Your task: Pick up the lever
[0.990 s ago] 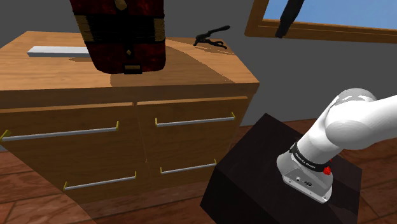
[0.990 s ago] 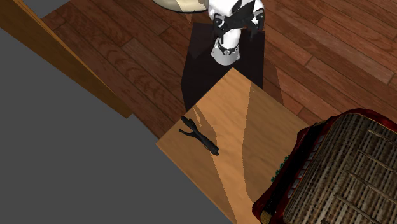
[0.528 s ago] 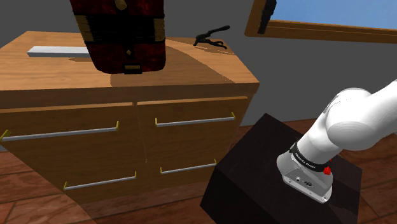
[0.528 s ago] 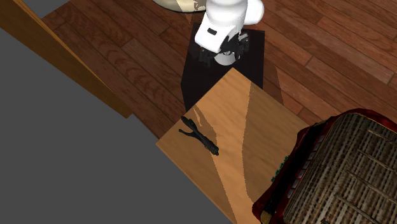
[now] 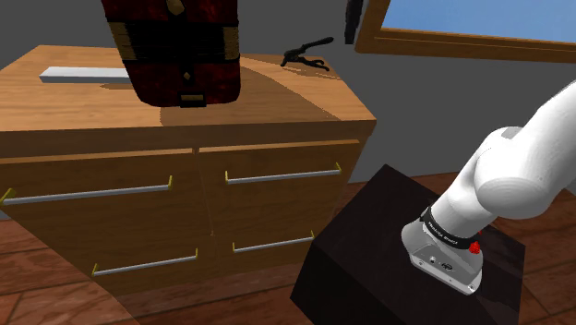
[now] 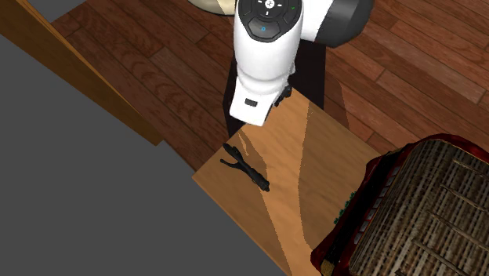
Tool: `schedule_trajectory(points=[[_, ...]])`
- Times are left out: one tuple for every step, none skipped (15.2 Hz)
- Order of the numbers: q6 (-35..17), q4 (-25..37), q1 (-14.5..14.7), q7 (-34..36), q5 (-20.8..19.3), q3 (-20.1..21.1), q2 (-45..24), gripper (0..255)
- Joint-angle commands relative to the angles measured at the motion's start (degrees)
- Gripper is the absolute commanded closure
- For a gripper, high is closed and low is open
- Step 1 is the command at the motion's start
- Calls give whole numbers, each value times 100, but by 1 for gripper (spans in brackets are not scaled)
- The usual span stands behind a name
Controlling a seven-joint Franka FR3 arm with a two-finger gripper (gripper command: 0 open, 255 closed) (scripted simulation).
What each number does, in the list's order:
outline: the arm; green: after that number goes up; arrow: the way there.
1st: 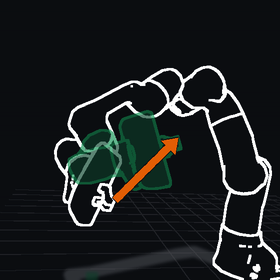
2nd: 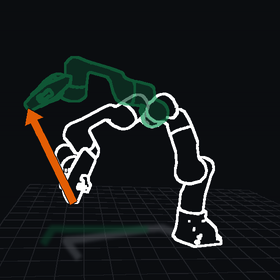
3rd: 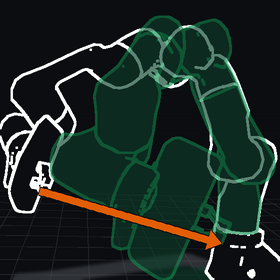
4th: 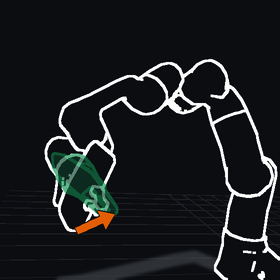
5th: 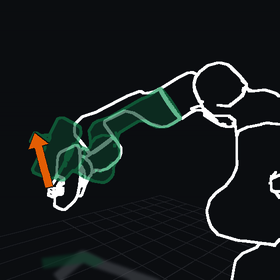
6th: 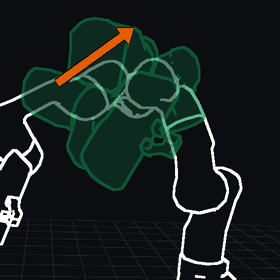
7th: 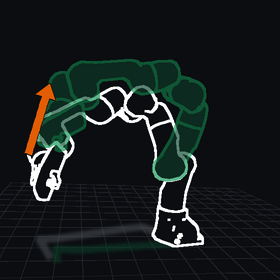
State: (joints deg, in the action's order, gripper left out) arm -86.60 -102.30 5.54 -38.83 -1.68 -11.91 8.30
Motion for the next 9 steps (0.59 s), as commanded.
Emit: schedule_trajectory(points=[[46,508,30,-342,-11,-24,-536,0],[82,773,34,-505,-15,-29,-799,0],[125,1050,35,-665,-18,-29,-1065,0],[176,1338,33,-821,-21,-24,-1333,0],[236,1640,28,-973,-24,-15,-1606,0],[304,1957,22,-1123,-29,-3,-1883,0],[382,2292,11,-1268,-34,14,-2166,0],[471,2648,-2,-1411,-42,36,-2458,0],[574,3029,-15,-1551,-51,58,-2760,0]])
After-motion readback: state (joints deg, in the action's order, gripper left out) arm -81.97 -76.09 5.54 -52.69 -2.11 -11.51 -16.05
